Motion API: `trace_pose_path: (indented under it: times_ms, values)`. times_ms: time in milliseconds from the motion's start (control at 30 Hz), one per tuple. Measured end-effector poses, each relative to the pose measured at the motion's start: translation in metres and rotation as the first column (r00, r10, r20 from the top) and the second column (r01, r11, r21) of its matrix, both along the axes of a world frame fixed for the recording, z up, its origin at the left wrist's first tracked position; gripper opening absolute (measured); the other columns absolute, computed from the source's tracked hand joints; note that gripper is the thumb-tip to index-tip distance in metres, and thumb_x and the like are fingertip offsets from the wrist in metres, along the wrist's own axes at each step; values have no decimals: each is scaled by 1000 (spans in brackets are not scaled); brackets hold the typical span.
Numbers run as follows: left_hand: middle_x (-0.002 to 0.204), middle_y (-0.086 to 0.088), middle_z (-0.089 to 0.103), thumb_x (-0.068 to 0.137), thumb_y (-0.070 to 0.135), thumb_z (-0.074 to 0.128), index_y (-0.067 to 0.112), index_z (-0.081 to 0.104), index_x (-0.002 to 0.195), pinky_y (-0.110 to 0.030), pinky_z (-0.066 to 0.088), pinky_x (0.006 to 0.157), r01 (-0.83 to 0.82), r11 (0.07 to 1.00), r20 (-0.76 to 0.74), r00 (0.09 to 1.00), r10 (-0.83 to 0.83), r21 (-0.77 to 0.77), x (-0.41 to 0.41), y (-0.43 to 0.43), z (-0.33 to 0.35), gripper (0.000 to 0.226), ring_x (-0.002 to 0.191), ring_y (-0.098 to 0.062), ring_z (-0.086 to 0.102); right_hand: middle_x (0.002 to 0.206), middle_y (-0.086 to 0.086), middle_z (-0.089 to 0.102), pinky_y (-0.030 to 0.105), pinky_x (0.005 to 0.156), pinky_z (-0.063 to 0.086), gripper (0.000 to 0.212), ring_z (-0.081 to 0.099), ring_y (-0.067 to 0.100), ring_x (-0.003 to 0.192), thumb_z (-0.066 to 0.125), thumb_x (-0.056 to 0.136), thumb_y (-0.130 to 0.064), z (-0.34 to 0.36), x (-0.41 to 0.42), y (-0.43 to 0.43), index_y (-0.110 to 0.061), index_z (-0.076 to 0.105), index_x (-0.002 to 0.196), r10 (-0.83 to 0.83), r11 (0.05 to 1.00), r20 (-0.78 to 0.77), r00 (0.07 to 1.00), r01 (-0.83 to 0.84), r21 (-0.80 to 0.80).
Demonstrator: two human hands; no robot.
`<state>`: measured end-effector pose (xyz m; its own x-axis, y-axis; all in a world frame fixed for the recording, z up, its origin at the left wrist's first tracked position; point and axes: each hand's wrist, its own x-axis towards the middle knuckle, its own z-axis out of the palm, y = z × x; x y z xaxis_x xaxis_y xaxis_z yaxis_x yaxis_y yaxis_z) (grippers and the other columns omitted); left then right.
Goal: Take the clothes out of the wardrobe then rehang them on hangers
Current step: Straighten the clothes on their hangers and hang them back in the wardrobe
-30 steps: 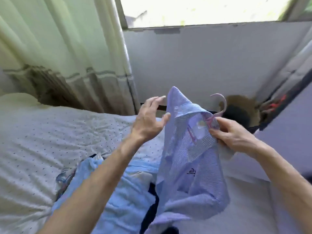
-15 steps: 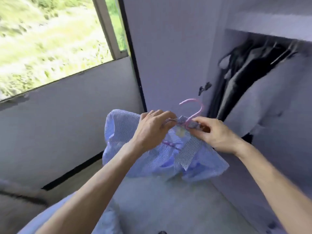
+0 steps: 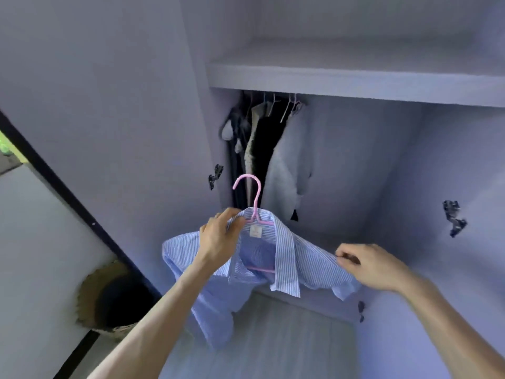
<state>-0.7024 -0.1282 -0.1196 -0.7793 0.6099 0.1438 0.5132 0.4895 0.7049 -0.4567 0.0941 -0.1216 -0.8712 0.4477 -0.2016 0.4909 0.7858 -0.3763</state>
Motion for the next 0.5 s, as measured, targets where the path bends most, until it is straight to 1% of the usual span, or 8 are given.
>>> trace_pose_path:
  times_ms: [67, 133, 167, 233, 333, 367, 433, 500]
  values:
    - [100, -1, 65, 102, 34, 51, 25, 65, 120, -45, 42, 97, 85, 996, -31, 996, -86, -30, -4, 21, -7, 24, 96, -25, 57, 76, -15, 65, 17, 71, 45, 15, 54, 4, 69, 60, 96, -25, 5, 18, -5, -36, 61, 86, -25, 980, 27, 999, 30, -195]
    - [98, 2, 61, 102, 36, 51, 28, 65, 119, -43, 42, 94, 174, 983, -55, 983, -177, -58, -4, 43, -13, 24, 98, -26, 57, 88, -4, 69, 30, 82, 51, 13, 58, 9, 78, 60, 97, -19, 8, 34, -13, -29, 66, 100, -48, 935, 53, 997, 63, -348]
    - [96, 4, 59, 102, 36, 51, 30, 65, 119, -42, 42, 94, 218, 974, -61, 973, -222, -64, -2, 54, -16, 23, 99, -25, 56, 88, 2, 68, 33, 79, 51, 13, 57, 11, 77, 60, 97, -16, 9, 42, -17, -25, 66, 103, -67, 908, 51, 996, 82, -410]
    - [97, 6, 57, 102, 37, 51, 30, 66, 118, -41, 43, 95, 301, 952, -49, 951, -305, -61, 2, 76, -21, 23, 102, -25, 55, 85, 5, 62, 29, 67, 46, 10, 52, 13, 74, 58, 98, -11, 8, 58, -23, -15, 64, 104, -142, 842, 34, 989, 139, -520]
    - [122, 2, 62, 104, 37, 46, 29, 61, 129, -42, 41, 102, 437, 886, -59, 891, -450, -155, 6, 102, -26, 30, 117, -26, 55, 83, 6, 57, 19, 58, 38, 9, 45, 10, 64, 57, 99, -7, 4, 75, -38, -2, 61, 106, -254, 760, 3, 967, 202, -618]
    - [135, 2, 57, 105, 38, 43, 31, 55, 136, -43, 38, 107, 476, 850, -60, 864, -500, -225, 7, 108, -26, 35, 124, -27, 52, 83, 7, 55, 18, 56, 37, 10, 43, 9, 61, 57, 99, -6, 0, 78, -43, 0, 61, 106, -285, 741, -12, 958, 213, -636]
    - [157, 6, 36, 105, 40, 38, 36, 36, 151, -46, 28, 116, 515, 774, -26, 826, -563, -368, 7, 115, -26, 46, 138, -27, 40, 83, 8, 54, 18, 56, 37, 9, 43, 9, 60, 57, 98, -3, -8, 80, -52, 3, 60, 105, -337, 709, -39, 941, 226, -668]
    - [166, 7, 14, 104, 42, 37, 36, 19, 157, -49, 16, 121, 505, 721, -4, 818, -575, -475, 1, 116, -22, 56, 148, -27, 25, 78, 8, 51, 18, 55, 39, 9, 43, 9, 56, 57, 97, -1, -19, 77, -60, 7, 58, 103, -387, 681, -61, 920, 240, -691]
